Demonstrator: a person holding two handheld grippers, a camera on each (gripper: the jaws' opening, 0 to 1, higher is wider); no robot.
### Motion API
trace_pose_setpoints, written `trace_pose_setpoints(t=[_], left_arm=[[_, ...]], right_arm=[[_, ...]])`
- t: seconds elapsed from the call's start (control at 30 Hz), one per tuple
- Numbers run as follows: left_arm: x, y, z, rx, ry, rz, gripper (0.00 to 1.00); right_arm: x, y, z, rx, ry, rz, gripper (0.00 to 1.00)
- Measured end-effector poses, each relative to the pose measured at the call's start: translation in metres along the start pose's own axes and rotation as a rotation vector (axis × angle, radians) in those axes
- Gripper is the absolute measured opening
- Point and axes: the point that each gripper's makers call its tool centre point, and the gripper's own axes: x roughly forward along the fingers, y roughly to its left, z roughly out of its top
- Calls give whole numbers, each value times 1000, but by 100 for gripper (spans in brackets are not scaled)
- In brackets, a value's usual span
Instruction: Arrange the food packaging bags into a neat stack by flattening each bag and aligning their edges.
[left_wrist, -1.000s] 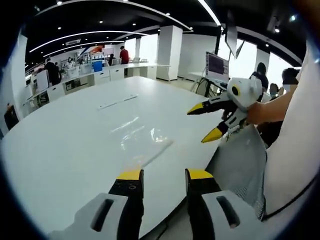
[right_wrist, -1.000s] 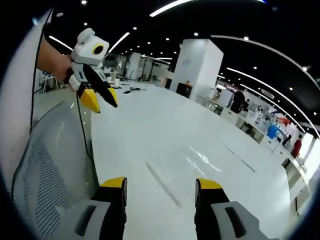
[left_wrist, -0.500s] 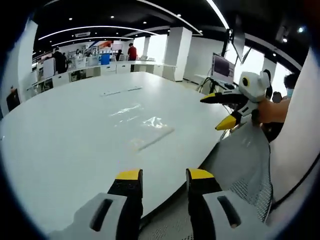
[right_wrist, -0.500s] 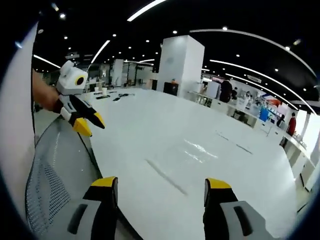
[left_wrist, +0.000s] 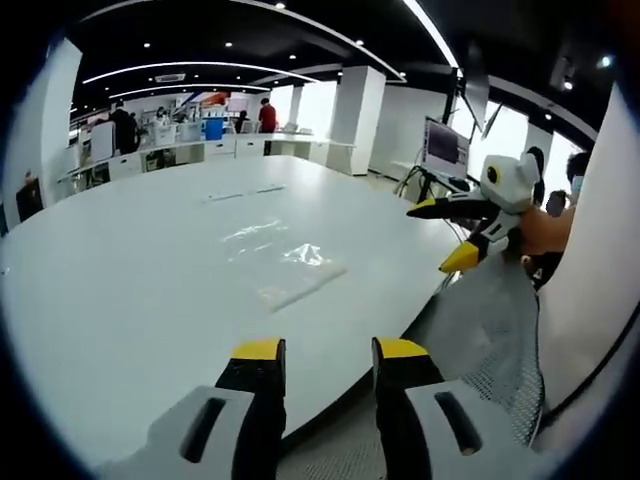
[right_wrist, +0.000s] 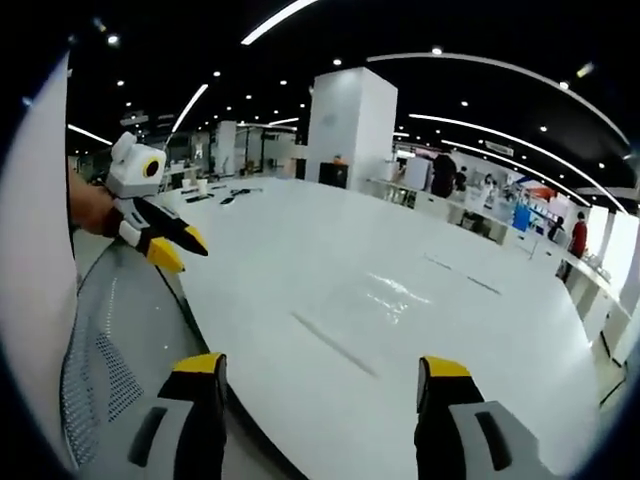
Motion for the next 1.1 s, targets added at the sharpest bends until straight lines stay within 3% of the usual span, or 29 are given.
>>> trace_pose_setpoints(t=[0.47,0.73,1.1], left_arm=[[-3,-6,10,11,-64,42,39],[-2,-8,8,50,-70,52,42],[-1,-4,8,26,-73,69,43]], right_arm=[[-1,6,-7,1,28,2,86],[1,3,-13,15,31,-13,86],[0,-7,-15,42,20,-59,84]])
